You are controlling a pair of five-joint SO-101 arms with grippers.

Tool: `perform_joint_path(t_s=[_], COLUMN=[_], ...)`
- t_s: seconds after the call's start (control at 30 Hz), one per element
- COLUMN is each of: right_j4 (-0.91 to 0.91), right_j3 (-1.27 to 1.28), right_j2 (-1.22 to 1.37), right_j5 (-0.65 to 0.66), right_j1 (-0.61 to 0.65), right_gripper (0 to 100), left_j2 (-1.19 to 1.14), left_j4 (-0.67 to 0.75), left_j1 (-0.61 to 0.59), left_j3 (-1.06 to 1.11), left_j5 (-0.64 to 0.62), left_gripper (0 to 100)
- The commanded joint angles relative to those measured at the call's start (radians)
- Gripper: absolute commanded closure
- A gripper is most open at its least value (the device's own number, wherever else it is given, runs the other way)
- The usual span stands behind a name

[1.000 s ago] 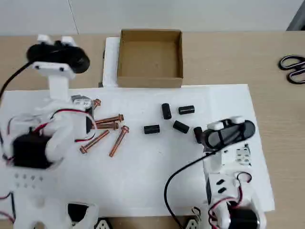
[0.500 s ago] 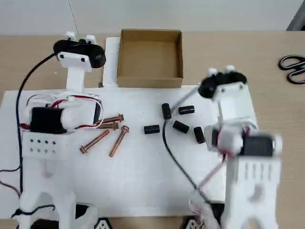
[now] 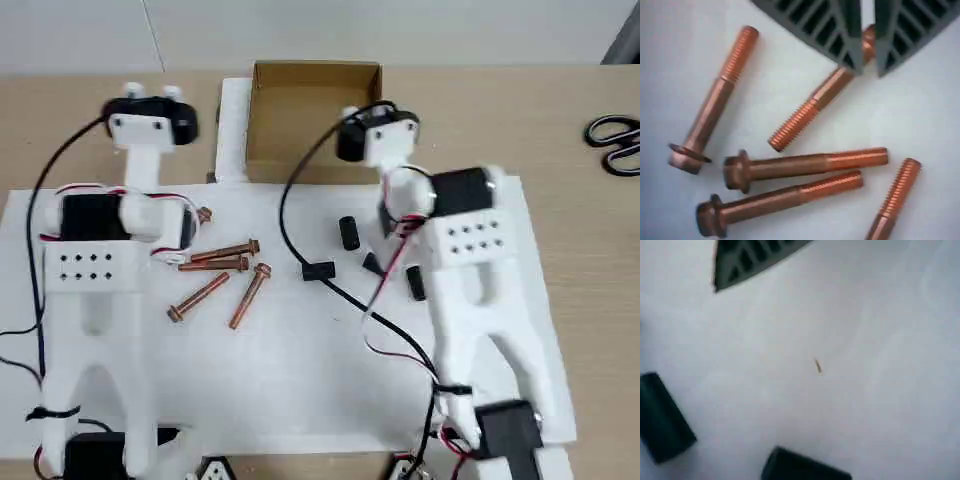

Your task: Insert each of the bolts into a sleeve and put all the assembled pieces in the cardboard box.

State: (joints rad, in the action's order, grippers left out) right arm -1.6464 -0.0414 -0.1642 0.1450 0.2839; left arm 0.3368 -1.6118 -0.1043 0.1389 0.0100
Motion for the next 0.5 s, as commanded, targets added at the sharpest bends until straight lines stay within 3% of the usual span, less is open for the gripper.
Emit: perform_joint_path(t_s=[0.0,0.2,0.47], right_j4=[0.038,0.097,0.194], right_j3=[-0.104,-0.196,-0.203], right_j2=[0.065,0.2,0.36], right_j5=[-0.106,-0.209,-0.229], right_j1=[0.03,0.03,0.03], right_gripper=[79.7,79.7,79.7], left_j2=[0.003,0.003,0.003], left_j4=[0.023,0.023,0.023], left_j1=[-0.032,-0.029,-0.028], left_j3=[-0.036,-0.036,-0.013], left_j5=[-0.012,-0.012,-0.009], left_gripper=[99,99,99])
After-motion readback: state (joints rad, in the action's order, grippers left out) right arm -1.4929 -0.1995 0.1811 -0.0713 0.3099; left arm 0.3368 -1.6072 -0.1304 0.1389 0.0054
